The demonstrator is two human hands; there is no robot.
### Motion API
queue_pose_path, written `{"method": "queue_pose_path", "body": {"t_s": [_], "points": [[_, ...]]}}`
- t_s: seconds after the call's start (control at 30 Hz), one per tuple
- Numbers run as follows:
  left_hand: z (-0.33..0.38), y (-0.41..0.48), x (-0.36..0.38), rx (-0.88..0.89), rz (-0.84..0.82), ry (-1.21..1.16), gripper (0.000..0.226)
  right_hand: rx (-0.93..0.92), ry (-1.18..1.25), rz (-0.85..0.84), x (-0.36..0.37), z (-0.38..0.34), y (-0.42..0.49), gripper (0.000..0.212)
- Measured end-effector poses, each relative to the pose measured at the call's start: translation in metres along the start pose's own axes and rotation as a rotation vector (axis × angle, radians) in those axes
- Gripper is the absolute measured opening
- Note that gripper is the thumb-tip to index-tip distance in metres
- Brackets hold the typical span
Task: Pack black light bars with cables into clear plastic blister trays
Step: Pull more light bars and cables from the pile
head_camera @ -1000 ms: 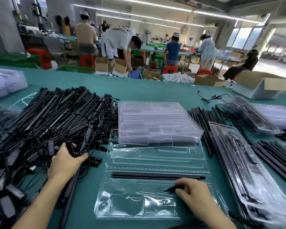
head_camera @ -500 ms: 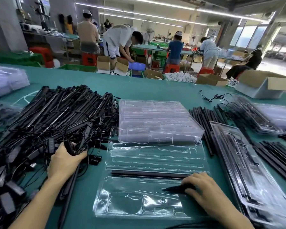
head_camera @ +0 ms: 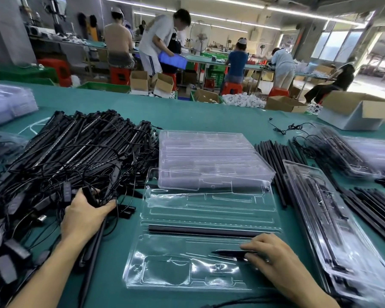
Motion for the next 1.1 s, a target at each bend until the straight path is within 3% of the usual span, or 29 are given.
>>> {"method": "queue_pose_path", "body": {"t_s": [0.13,0.33,0.77,0.87,0.97,1.1], "points": [[0.001,0.001,0.000,0.009,-0.004,-0.006,0.047,-0.064,-0.057,-0.028,0.006,-0.010,-0.001,0.024],[0.003,0.000,-0.001,0.015,0.004,-0.015,0.047,-0.043,-0.076,0.008,0.001,-0.007,-0.002,0.025],[-0.002,0.004,0.000,0.050,0.031,0.002,0.045,0.050,-0.054,-0.135,0.004,-0.004,0.001,0.031],[-0.002,0.006,0.001,0.059,0.036,0.001,0.046,0.102,0.083,0.045,-0.015,0.007,-0.003,0.043],[-0.002,0.006,0.002,0.064,0.038,-0.005,0.043,0.159,0.046,0.171,-0.031,0.021,-0.005,0.042],[-0.004,0.009,0.003,0.055,0.044,0.011,0.044,0.115,0.013,-0.017,-0.017,0.013,0.004,0.037]]}}
Point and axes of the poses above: each hand's wrist, its own y-axis towards the middle knuckle, its own x-axis out of the palm, z = x × y, the point moved 8 cm from there along y, towards the middle knuckle, and after that the axes turned 2 degrees about -z, right-handed, at the moved point
